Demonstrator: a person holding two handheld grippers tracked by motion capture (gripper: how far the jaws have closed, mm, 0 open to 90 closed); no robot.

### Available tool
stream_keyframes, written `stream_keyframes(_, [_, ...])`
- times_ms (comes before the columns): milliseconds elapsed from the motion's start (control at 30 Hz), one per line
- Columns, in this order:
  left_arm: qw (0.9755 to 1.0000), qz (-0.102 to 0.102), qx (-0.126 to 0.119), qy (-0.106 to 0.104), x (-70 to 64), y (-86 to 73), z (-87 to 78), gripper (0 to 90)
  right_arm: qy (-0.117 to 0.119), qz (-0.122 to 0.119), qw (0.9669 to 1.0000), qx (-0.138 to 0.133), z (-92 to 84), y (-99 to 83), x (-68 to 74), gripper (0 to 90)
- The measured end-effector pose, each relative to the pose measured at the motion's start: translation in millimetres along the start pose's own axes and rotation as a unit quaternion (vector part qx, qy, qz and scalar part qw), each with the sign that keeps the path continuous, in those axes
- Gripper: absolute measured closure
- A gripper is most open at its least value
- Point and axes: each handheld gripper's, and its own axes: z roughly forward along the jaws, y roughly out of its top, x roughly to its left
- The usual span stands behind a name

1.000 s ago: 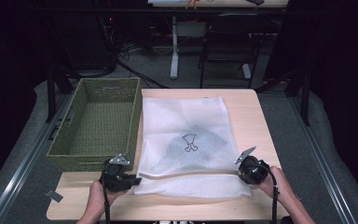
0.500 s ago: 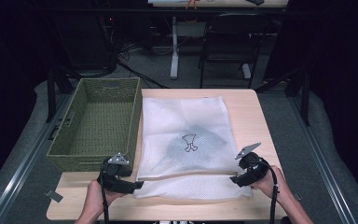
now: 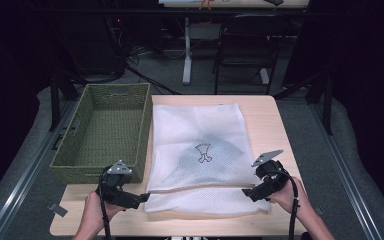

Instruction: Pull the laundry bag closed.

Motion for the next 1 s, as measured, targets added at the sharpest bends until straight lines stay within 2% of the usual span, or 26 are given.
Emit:
stream_keyframes(67, [1.0000, 0.003, -0.007, 0.002, -1.8, 0.1, -6.7, 6.0, -0.004, -0.004, 1.0000, -0.008, -3.6, 0.2, 1.9, 0.0])
stream_keyframes(133, [0.9999, 0.003, -0.010, 0.001, -4.2, -0.8, -12.8, 5.3, 0.005, -0.002, 0.9999, -0.015, -8.2, -0.2, 3.3, 0.0])
stream_keyframes(267, [0.9998, 0.010, -0.015, 0.009, -8.8, -4.7, -24.3, 4.6, 0.006, 0.008, 0.9995, -0.029, -20.3, -4.1, 6.6, 0.0])
stream_keyframes(633, [0.9989, 0.011, -0.036, 0.028, -17.2, -25.2, -54.2, 4.7, -0.003, 0.021, 0.9985, -0.051, -50.9, -27.6, 14.5, 0.0])
stream_keyframes(833, [0.9979, -0.003, -0.049, 0.041, -18.5, -44.6, -67.8, 4.6, -0.012, 0.031, 0.9979, -0.056, -62.3, -44.9, 21.0, 0.0])
stream_keyframes(1000, [0.9974, -0.016, -0.049, 0.050, -18.0, -61.5, -74.2, 4.4, -0.013, 0.043, 0.9971, -0.061, -68.0, -59.7, 26.8, 0.0])
